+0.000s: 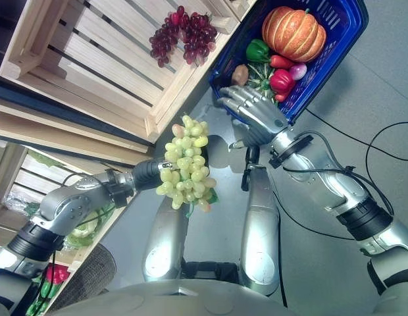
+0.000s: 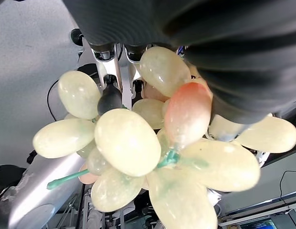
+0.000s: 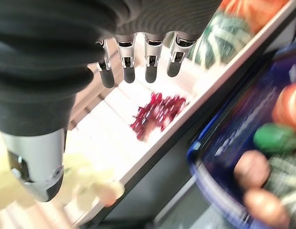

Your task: Pick up fruits and vegetables into the basket

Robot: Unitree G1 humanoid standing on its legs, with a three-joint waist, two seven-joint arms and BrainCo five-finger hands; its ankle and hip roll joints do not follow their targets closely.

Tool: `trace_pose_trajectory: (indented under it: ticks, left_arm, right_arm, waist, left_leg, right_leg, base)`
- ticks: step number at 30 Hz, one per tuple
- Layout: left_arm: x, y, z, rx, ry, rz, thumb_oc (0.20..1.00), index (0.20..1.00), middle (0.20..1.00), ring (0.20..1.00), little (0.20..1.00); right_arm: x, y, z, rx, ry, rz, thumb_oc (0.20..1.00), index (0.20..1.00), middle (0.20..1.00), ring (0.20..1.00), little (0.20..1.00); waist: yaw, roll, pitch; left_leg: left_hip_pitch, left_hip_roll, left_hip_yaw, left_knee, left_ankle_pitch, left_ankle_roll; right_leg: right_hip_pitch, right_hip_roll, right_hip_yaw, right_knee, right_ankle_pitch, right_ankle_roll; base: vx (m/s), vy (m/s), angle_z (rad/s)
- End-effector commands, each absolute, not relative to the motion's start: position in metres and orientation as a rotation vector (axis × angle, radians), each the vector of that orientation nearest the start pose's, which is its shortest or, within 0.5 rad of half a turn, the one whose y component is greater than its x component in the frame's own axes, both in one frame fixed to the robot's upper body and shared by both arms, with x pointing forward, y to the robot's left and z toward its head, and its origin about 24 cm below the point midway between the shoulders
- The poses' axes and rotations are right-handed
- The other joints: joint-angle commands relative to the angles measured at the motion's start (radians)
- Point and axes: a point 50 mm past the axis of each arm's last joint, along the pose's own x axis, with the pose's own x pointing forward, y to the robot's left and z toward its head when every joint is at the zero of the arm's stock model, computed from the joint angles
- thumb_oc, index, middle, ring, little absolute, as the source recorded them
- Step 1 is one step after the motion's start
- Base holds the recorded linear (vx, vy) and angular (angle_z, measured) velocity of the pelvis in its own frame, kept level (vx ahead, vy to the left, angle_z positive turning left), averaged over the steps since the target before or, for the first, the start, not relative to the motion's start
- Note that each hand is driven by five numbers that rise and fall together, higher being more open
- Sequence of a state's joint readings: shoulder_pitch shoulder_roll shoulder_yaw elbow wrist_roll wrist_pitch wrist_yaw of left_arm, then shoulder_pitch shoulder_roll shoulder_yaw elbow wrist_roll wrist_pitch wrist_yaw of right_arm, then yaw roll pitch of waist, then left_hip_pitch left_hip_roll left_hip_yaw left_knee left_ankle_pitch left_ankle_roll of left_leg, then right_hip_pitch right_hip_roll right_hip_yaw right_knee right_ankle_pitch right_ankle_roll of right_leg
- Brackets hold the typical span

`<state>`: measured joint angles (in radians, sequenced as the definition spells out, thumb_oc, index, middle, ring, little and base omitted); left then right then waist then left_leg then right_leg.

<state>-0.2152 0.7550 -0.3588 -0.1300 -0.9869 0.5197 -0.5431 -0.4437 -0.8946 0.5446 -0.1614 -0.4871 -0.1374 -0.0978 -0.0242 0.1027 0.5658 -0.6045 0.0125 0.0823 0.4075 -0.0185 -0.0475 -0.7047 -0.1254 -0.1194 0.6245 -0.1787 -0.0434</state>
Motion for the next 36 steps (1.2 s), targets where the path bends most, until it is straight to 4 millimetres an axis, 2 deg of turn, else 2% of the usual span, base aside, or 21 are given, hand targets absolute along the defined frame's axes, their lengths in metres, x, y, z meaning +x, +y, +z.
trace_pose_trajectory:
  ticks: [1,7,18,24,30,36]
  left_arm:
    - [0.229,0.133,0.071,-0.272,0.477,-1.133,0.200,0.200,0.200,0.200,0.200]
    - [0.230,0.132,0.068,-0.199,0.527,-1.158,0.200,0.200,0.200,0.200,0.200]
    - [0.226,0.119,0.068,-0.155,0.599,-1.264,0.200,0.200,0.200,0.200,0.200]
    - [0.224,0.114,0.061,-0.103,0.671,-1.330,0.200,0.200,0.200,0.200,0.200]
    - [0.224,0.114,0.058,-0.022,0.687,-1.390,0.200,0.200,0.200,0.200,0.200]
    - [0.233,0.109,0.064,0.042,0.604,-1.408,0.200,0.200,0.200,0.200,0.200]
  right_arm:
    - [0.267,-0.129,0.165,-1.300,-0.758,0.580,1.000,1.000,1.000,1.000,1.000]
    - [0.261,-0.117,0.164,-1.311,-0.767,0.720,1.000,1.000,1.000,1.000,1.000]
    - [0.257,-0.098,0.170,-1.271,-0.847,0.801,1.000,1.000,1.000,1.000,1.000]
    - [0.258,-0.086,0.167,-1.282,-0.834,0.878,1.000,1.000,1.000,1.000,1.000]
    - [0.260,-0.079,0.162,-1.360,-0.775,0.974,1.000,1.000,1.000,1.000,1.000]
    - [0.269,-0.078,0.148,-1.537,-0.630,1.089,1.000,1.000,1.000,1.000,1.000]
  waist:
    - [-0.036,0.030,-0.046]
    - [-0.037,0.026,-0.046]
    - [-0.033,0.028,-0.046]
    - [-0.028,0.033,-0.046]
    - [-0.020,0.035,-0.046]
    - [-0.011,0.026,-0.046]
  left_leg:
    - [0.020,-0.082,0.086,0.020,-0.108,0.090]
    - [0.017,-0.082,0.084,0.018,-0.104,0.090]
    - [0.021,-0.084,0.082,0.017,-0.103,0.090]
    - [0.028,-0.089,0.076,0.011,-0.101,0.087]
    - [0.030,-0.091,0.070,0.007,-0.098,0.083]
    - [0.025,-0.091,0.065,0.008,-0.097,0.083]
  right_leg:
    - [0.037,0.055,0.003,-0.112,0.047,0.069]
    - [0.031,0.058,0.003,-0.110,0.048,0.068]
    - [0.029,0.058,0.003,-0.107,0.049,0.067]
    - [0.033,0.056,0.000,-0.109,0.050,0.065]
    - [0.036,0.051,-0.004,-0.113,0.052,0.067]
    - [0.032,0.049,-0.011,-0.113,0.057,0.068]
  base:
    - [0.00,0.000,0.00]
    - [0.00,0.000,0.00]
    - [0.00,0.000,0.00]
    - [0.00,0.000,0.00]
    - [-0.01,-0.013,0.04]
    - [-0.01,-0.032,0.04]
